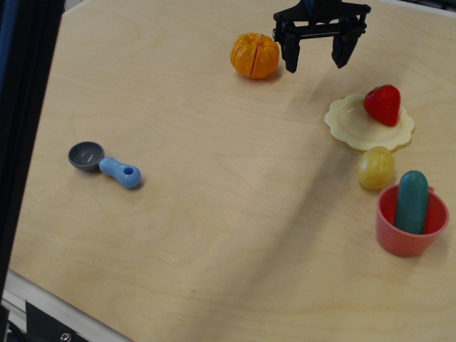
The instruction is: Take cucumber out of cup
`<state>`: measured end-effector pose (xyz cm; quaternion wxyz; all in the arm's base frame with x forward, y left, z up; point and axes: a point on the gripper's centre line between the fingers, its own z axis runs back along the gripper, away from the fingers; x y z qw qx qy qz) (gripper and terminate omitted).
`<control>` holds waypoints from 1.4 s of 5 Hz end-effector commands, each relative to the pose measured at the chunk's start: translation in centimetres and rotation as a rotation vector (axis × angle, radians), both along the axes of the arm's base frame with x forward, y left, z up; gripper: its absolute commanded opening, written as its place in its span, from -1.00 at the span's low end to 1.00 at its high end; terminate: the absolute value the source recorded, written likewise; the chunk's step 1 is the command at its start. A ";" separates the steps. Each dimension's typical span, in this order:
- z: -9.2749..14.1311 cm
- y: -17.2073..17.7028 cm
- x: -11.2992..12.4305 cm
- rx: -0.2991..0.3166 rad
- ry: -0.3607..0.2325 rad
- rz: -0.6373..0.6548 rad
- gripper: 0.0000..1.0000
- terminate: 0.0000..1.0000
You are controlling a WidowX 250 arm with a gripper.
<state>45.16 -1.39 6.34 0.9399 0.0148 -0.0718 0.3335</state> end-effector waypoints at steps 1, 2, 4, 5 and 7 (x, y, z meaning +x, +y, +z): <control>0.0 0.0 0.0 0.000 0.000 0.000 1.00 -1.00; 1.5 -0.6 -1.5 0.024 -0.024 -0.019 1.00 -1.00; 4.3 -3.5 -5.5 -0.037 -0.026 -0.132 1.00 -1.00; 5.4 -5.2 -7.6 -0.063 -0.029 -0.209 1.00 -1.00; 4.9 -8.7 -11.4 -0.088 0.018 -0.429 1.00 -1.00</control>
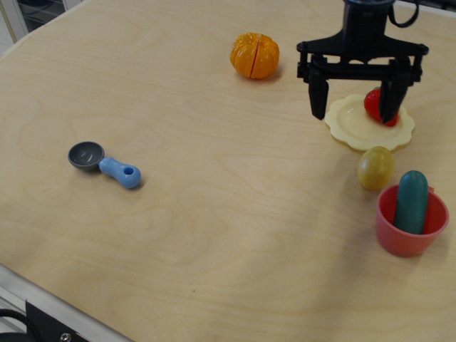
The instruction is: Take cucumber out of cup
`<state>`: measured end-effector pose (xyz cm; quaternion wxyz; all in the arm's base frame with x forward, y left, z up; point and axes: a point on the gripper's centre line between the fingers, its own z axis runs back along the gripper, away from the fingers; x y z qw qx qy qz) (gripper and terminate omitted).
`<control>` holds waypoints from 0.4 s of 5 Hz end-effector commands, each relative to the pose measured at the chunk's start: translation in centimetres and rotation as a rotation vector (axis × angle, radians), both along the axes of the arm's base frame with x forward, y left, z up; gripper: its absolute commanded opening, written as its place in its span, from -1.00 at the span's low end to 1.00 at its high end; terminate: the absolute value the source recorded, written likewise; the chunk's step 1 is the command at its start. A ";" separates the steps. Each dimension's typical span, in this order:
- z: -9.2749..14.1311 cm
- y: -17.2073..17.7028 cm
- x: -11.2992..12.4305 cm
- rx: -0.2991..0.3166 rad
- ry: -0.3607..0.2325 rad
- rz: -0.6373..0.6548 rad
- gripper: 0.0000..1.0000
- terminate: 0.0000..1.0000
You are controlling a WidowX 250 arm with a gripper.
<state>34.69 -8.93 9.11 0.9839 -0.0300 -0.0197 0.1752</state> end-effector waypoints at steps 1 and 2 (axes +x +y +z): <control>1.5 -2.7 -1.5 -0.011 -0.046 -0.173 1.00 -1.00; 0.8 -4.3 -2.0 -0.012 -0.015 -0.231 1.00 -1.00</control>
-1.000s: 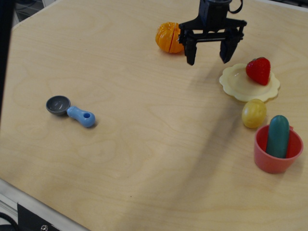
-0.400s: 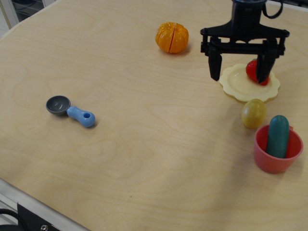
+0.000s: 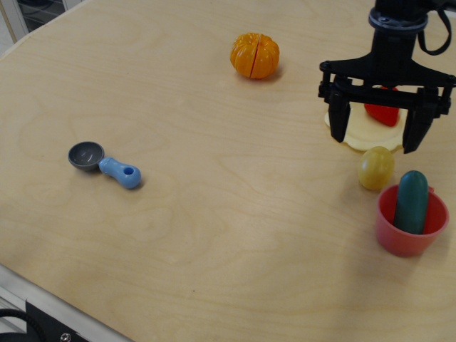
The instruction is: Take cucumber out of cup
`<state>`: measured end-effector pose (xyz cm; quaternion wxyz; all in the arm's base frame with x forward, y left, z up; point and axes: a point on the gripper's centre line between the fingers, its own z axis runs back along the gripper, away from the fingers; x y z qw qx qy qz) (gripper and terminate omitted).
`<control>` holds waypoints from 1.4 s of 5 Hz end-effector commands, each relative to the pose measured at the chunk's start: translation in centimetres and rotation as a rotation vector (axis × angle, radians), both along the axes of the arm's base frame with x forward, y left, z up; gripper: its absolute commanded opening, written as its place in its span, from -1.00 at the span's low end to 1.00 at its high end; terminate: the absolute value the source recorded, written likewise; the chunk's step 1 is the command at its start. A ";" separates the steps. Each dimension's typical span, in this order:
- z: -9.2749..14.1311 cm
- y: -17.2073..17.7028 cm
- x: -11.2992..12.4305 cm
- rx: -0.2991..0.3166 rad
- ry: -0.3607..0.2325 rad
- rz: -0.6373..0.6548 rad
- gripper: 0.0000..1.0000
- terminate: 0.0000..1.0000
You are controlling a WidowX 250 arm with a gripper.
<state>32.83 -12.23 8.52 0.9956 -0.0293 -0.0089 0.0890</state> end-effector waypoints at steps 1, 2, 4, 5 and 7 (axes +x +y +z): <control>0.8 -2.0 -0.5 -0.010 -0.016 -0.085 1.00 -1.00; 0.1 -2.8 -0.8 0.000 -0.002 -0.118 1.00 -1.00; -1.5 -3.5 -0.5 0.031 0.020 -0.129 1.00 -1.00; -1.5 -3.8 -0.4 0.031 0.011 -0.123 1.00 -1.00; -1.1 -3.8 -0.3 0.029 -0.008 -0.103 -1.00 -1.00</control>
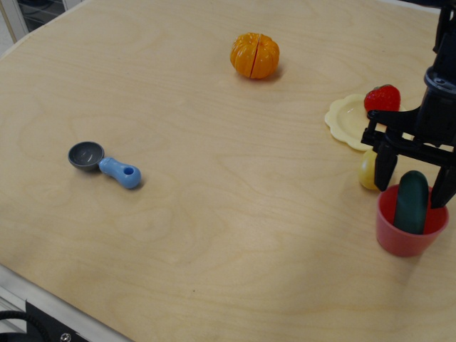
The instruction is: Take cucumber out of cup
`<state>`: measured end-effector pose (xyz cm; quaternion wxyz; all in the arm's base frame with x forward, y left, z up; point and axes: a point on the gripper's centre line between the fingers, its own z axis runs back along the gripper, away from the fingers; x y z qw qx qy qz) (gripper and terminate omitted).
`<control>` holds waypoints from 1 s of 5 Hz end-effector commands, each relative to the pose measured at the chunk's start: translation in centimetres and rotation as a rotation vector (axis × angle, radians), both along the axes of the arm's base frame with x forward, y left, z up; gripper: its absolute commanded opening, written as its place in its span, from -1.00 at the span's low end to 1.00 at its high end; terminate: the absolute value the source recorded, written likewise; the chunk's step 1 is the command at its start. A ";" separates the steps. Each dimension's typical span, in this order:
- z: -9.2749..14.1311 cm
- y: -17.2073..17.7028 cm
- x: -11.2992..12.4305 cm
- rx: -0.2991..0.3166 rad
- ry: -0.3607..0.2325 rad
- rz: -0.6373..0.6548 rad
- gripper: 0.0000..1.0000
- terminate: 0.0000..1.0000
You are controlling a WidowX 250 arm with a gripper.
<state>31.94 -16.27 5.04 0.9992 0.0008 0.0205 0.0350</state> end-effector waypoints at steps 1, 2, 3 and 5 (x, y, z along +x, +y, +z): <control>2.1 0.2 0.7 -0.025 -0.061 0.012 -1.00 -1.00; 3.1 0.5 0.7 -0.033 -0.081 0.037 -1.00 -1.00; 4.7 1.2 0.5 -0.048 -0.111 0.071 -1.00 -1.00; 8.7 2.8 0.5 -0.072 -0.193 0.161 -1.00 -1.00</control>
